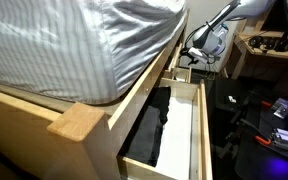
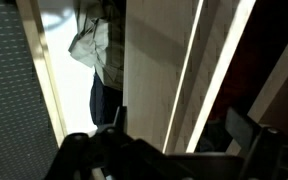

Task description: Pull out the red shirt from the topmost drawer on the left and put it inside the topmost drawer on the right, close the topmost drawer on the right then close the topmost drawer on the left

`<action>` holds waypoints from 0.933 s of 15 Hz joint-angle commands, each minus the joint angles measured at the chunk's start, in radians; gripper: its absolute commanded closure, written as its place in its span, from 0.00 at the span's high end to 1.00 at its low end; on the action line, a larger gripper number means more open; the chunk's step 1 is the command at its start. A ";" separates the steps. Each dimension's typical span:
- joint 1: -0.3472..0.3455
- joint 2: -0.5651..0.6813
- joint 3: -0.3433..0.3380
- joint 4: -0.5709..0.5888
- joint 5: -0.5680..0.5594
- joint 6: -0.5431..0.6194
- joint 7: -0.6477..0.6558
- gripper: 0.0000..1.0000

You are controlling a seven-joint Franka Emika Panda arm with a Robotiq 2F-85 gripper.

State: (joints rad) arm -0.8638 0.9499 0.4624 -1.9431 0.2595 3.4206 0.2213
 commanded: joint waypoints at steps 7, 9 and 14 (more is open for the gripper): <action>-0.005 -0.027 -0.040 -0.037 -0.076 -0.069 0.057 1.00; 0.004 -0.037 -0.067 -0.042 -0.063 -0.105 0.057 1.00; 0.001 0.013 -0.056 0.001 -0.067 -0.070 0.049 1.00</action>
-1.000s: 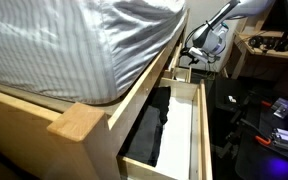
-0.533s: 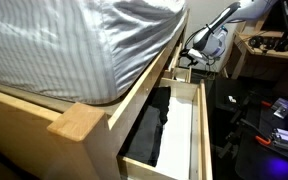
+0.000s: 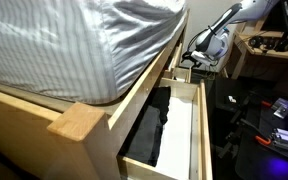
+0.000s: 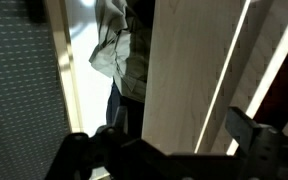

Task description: Pull out the red shirt from the topmost drawer on the left and put it inside the topmost drawer on the right, close the topmost drawer on the right then close the topmost drawer on the left

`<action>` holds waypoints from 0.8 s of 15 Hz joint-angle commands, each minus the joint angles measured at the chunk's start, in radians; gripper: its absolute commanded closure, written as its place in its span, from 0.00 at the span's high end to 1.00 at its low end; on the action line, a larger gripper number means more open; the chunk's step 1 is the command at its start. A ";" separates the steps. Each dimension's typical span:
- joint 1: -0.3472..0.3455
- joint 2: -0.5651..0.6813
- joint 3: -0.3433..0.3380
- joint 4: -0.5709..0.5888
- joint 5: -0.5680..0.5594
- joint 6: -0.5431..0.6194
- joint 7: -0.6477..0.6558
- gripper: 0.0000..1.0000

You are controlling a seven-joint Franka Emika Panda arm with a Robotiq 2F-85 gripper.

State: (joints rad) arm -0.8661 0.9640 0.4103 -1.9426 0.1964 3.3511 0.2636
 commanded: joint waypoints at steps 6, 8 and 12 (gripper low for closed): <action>0.071 0.124 -0.003 0.165 -0.019 -0.096 -0.006 1.00; 0.071 0.195 0.027 0.249 -0.019 -0.136 -0.028 1.00; 0.032 0.331 0.103 0.378 -0.040 -0.038 -0.074 1.00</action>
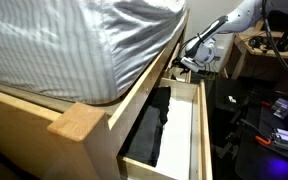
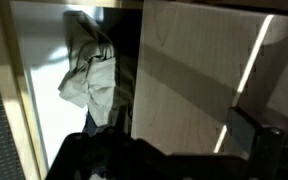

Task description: Pull out the red shirt from the topmost drawer on the left and put it inside the topmost drawer on the right, close the topmost drawer on the right then close the topmost drawer on the left

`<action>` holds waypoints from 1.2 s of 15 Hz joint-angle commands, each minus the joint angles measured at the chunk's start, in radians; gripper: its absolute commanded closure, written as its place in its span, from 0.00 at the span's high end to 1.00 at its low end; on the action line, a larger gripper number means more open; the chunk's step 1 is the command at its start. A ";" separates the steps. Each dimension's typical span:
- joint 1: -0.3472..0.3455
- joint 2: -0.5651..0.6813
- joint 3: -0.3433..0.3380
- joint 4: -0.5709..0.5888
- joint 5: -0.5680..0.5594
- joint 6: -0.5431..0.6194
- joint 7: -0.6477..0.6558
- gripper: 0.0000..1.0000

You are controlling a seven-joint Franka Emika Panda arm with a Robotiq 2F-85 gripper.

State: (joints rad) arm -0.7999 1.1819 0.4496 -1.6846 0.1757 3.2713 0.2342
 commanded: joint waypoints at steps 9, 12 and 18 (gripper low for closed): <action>-0.005 -0.106 -0.039 -0.068 0.021 -0.067 -0.016 1.00; -0.004 -0.260 -0.095 -0.167 0.040 -0.240 -0.030 1.00; 0.043 -0.596 -0.175 -0.349 0.077 -0.607 -0.044 1.00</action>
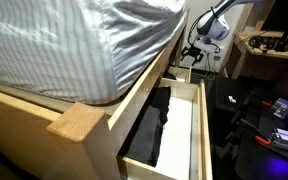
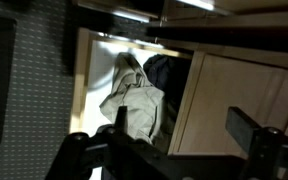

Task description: Pull out the red shirt from the topmost drawer on the left and put it inside the topmost drawer on the right, close the topmost drawer on the right then close the topmost drawer on the left

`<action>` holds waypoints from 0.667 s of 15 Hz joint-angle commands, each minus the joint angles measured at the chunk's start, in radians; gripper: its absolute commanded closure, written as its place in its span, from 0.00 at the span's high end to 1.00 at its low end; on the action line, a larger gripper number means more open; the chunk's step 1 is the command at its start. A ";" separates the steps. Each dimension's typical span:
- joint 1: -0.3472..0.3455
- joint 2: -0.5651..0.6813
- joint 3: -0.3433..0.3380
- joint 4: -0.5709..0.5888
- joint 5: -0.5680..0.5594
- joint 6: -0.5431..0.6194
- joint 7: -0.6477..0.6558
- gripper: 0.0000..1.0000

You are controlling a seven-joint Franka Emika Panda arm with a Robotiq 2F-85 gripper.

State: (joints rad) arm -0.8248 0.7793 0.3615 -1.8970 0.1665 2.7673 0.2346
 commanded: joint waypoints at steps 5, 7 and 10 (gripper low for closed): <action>0.142 -0.191 -0.153 -0.103 0.162 -0.109 -0.086 1.00; 0.172 -0.186 -0.186 -0.109 0.157 -0.132 -0.076 1.00; 0.277 -0.227 -0.305 -0.167 0.143 -0.230 -0.085 1.00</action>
State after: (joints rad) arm -0.6418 0.6024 0.1591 -2.0109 0.2971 2.6204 0.1727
